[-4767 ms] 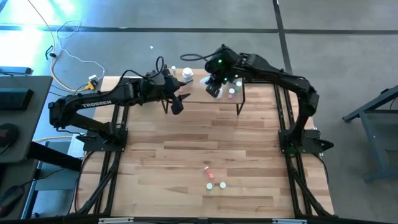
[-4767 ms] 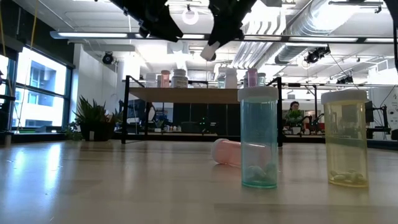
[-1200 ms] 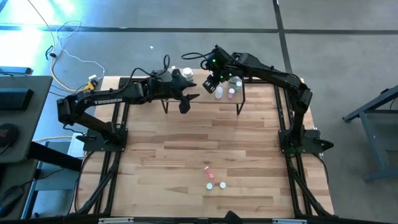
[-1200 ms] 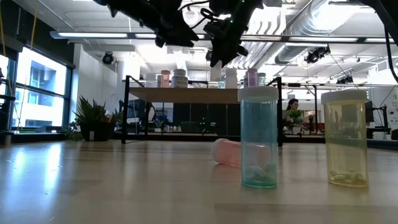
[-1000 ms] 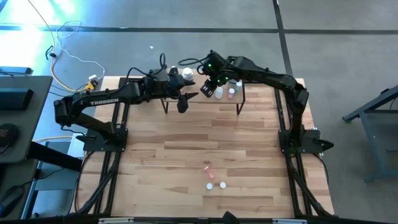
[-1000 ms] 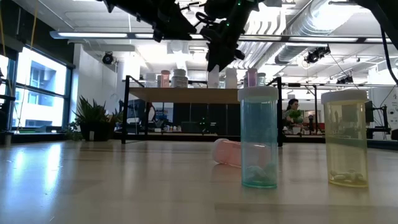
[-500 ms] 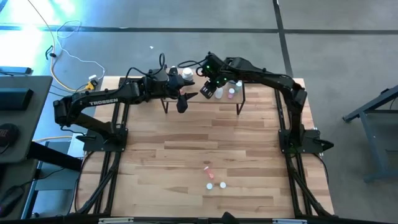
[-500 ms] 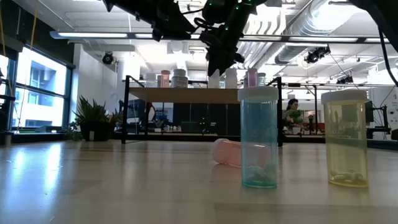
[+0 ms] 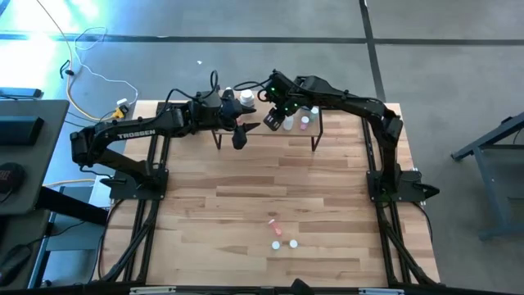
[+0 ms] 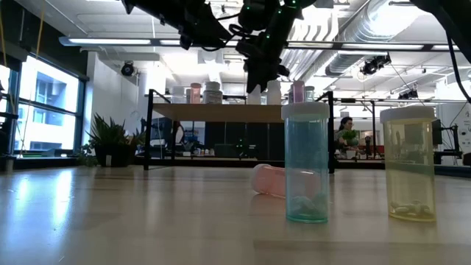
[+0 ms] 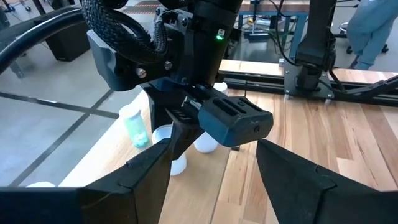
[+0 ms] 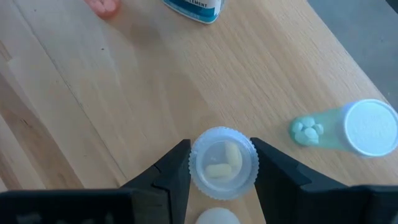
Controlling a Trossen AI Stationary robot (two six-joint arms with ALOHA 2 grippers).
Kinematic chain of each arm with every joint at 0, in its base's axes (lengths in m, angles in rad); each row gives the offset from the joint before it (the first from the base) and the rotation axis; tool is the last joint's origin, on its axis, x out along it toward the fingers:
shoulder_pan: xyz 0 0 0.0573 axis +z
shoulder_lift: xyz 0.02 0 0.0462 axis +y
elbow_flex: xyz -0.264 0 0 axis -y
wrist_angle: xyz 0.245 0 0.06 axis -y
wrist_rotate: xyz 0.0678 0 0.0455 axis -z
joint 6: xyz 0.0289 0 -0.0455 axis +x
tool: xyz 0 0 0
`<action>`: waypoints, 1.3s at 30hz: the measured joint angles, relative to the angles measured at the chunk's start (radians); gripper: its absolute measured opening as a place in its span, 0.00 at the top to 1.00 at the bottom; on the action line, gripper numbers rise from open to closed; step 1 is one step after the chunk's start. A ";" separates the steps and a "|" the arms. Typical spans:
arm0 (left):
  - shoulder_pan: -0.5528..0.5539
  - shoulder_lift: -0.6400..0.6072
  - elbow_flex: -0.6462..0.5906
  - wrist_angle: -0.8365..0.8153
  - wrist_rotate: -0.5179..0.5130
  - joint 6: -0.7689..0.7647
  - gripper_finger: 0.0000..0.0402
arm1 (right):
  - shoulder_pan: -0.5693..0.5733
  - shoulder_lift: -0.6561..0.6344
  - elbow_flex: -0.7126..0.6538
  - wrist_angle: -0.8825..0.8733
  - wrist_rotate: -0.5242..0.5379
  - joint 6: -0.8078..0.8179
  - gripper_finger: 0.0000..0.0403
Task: Pick and place medicine bottles onto shelf by color
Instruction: Put the transparent pill bottle on the shelf, then put the yellow pill bottle on the shelf
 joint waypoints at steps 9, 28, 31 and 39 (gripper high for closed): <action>0.000 0.000 0.000 -0.019 0.000 0.000 0.44 | 0.000 0.005 0.003 0.000 0.004 -0.019 0.51; -0.023 0.000 0.000 -0.162 0.124 -0.001 0.44 | -0.006 0.003 0.142 -0.014 0.019 -0.045 0.46; -0.043 0.000 0.000 -0.168 0.125 0.004 0.44 | -0.007 0.003 0.171 -0.038 0.065 -0.068 0.46; -0.081 0.000 0.000 -0.180 0.123 0.008 0.44 | -0.007 0.002 0.279 -0.118 0.086 -0.106 0.46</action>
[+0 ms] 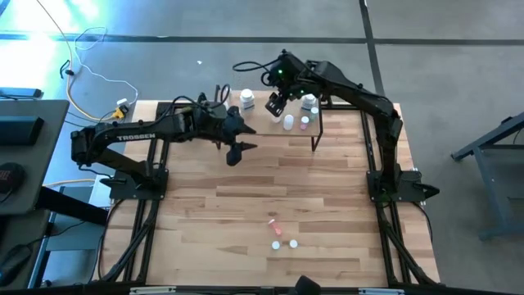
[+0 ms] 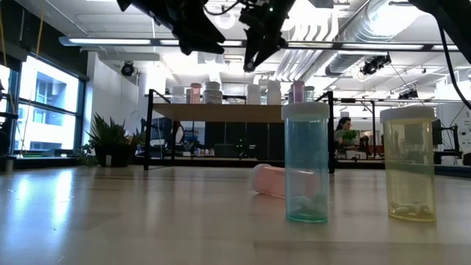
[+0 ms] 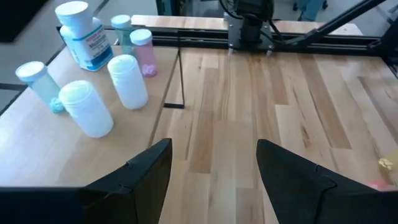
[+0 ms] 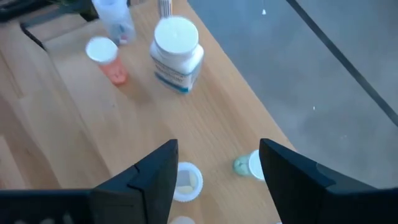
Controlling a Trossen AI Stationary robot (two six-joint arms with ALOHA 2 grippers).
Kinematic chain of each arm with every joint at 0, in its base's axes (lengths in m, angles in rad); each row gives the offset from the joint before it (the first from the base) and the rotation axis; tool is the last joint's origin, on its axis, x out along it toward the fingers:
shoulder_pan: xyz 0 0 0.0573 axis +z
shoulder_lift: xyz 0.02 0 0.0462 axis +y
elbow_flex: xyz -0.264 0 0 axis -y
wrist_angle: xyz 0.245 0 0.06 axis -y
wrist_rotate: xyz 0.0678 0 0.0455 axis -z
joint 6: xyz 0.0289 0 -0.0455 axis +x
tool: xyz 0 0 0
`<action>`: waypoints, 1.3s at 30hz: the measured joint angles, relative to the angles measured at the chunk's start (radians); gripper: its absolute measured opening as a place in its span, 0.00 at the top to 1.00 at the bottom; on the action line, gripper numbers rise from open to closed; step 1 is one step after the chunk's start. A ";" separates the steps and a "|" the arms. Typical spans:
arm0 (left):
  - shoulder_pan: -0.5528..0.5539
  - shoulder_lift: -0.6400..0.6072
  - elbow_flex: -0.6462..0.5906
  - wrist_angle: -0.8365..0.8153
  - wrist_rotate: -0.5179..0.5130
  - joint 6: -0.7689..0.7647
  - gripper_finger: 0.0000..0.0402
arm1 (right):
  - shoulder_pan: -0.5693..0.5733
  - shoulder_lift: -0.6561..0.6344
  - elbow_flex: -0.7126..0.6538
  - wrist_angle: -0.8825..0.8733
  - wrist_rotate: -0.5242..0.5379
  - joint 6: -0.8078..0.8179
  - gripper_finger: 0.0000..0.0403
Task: Pick and place medicine bottles onto shelf by color
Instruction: Put the yellow pill bottle on the shelf
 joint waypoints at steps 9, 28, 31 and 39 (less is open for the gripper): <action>-0.053 0.000 0.000 0.000 -0.043 -0.001 0.44 | 0.011 0.000 0.110 -0.111 0.000 -0.026 0.46; -0.201 0.000 0.000 -0.001 -0.127 -0.437 0.44 | 0.068 -0.159 0.112 -0.241 0.009 -0.057 0.46; -0.238 0.000 0.000 -0.004 -0.130 -0.500 0.44 | 0.073 -0.200 0.111 -0.280 0.032 -0.035 0.46; -0.354 0.001 0.000 -0.065 -0.289 -0.699 0.44 | 0.093 -0.319 0.111 -0.344 0.035 0.057 0.46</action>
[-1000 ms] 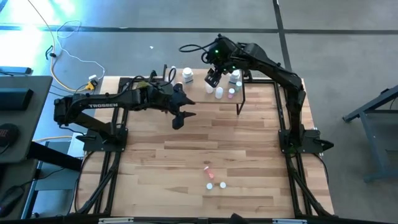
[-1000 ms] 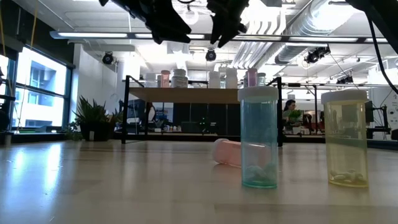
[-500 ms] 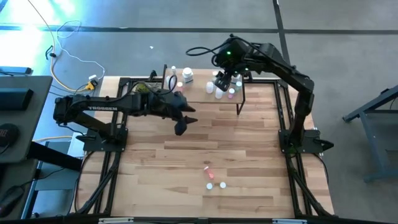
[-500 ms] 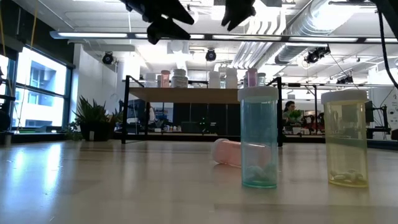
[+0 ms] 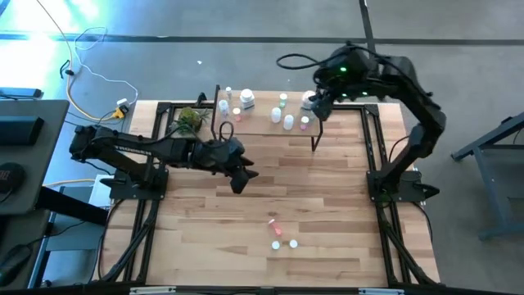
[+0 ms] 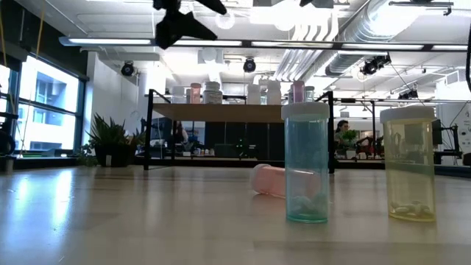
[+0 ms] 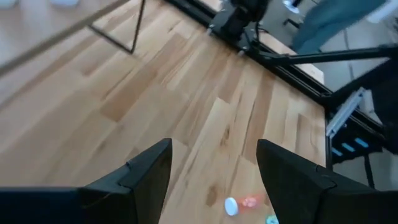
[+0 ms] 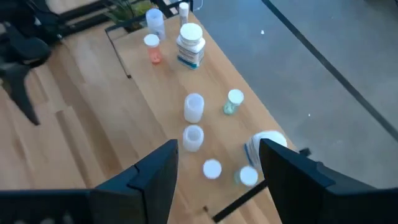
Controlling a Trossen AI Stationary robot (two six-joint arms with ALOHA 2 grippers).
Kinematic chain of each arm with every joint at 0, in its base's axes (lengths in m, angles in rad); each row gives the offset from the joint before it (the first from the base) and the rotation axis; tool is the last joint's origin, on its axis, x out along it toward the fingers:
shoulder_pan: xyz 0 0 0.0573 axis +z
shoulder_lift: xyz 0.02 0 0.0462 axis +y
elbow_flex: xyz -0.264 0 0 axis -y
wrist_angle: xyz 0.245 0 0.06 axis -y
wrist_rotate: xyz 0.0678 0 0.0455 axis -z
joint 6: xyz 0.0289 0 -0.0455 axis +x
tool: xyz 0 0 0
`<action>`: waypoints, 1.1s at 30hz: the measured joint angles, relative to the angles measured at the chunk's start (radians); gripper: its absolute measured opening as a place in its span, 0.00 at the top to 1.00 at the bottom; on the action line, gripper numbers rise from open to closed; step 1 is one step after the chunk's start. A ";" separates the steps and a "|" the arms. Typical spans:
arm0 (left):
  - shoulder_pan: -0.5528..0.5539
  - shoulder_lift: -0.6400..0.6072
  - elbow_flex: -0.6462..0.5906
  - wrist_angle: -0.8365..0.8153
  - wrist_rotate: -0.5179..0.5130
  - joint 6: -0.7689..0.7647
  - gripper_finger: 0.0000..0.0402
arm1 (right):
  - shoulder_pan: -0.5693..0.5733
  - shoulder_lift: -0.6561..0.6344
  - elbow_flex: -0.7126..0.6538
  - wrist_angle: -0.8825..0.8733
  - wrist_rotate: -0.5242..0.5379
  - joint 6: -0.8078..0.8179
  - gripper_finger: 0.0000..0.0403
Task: Pick and place medicine bottles onto shelf by color
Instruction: Put the yellow pill bottle on the shelf
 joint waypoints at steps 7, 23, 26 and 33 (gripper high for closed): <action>-0.107 0.000 0.000 -0.052 -0.106 -0.127 0.44 | 0.045 -0.093 0.000 -0.075 0.001 0.101 0.46; -0.285 0.070 0.001 -0.114 -0.264 -0.435 0.44 | 0.258 -0.160 0.000 -0.073 0.088 0.206 0.46; -0.329 0.095 0.000 -0.102 -0.295 -0.432 0.44 | 0.304 -0.164 -0.026 -0.072 0.092 0.219 0.46; -0.414 0.167 0.001 0.030 -0.309 -0.413 0.44 | 0.419 -0.233 -0.278 -0.071 0.245 0.302 0.46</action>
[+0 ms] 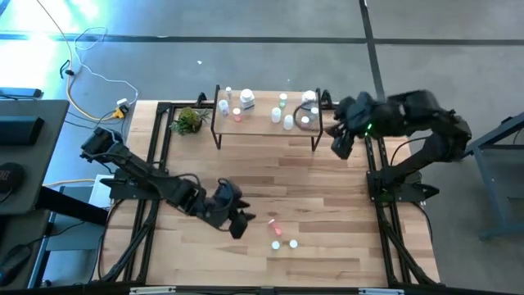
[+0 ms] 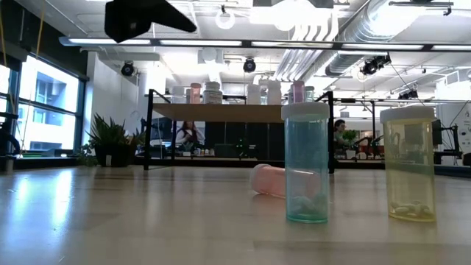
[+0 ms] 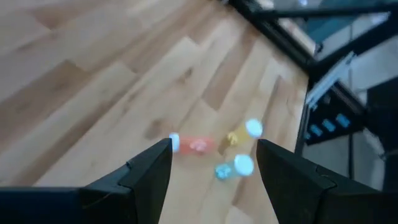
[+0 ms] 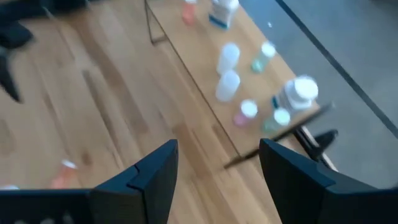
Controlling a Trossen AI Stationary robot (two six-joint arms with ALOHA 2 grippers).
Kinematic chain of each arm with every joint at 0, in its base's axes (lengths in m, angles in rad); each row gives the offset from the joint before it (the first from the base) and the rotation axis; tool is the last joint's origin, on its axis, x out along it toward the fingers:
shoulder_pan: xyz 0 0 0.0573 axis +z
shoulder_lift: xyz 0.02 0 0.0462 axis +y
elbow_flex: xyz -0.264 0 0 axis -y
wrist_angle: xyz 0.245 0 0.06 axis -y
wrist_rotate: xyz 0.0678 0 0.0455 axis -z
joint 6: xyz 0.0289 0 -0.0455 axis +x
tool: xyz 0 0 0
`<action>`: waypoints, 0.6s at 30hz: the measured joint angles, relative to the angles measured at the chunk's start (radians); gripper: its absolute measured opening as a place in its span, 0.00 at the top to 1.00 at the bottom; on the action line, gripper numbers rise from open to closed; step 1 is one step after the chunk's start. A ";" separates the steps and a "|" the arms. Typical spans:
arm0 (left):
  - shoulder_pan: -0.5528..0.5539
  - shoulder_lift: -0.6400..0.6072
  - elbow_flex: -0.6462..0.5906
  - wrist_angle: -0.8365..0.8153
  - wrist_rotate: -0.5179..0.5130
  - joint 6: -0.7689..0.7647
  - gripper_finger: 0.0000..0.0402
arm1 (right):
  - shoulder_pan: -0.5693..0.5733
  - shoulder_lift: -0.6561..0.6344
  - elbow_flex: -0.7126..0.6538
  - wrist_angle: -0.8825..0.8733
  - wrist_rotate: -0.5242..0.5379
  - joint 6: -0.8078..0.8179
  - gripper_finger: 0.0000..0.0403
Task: Pick and place medicine bottles onto shelf by color
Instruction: Put the yellow pill bottle on the shelf
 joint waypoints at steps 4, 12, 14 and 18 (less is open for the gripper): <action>-0.034 0.040 0.000 0.050 0.000 0.033 0.44 | 0.068 -0.060 -0.171 0.025 0.032 0.083 0.46; -0.062 0.089 0.001 0.128 0.001 0.116 0.44 | 0.208 -0.186 -0.432 0.161 0.034 0.259 0.46; -0.065 0.093 -0.004 0.138 0.010 0.157 0.44 | 0.242 -0.212 -0.480 0.183 0.034 0.313 0.46; -0.065 0.119 -0.001 0.204 0.033 0.220 0.44 | 0.313 -0.255 -0.562 0.213 0.034 0.417 0.46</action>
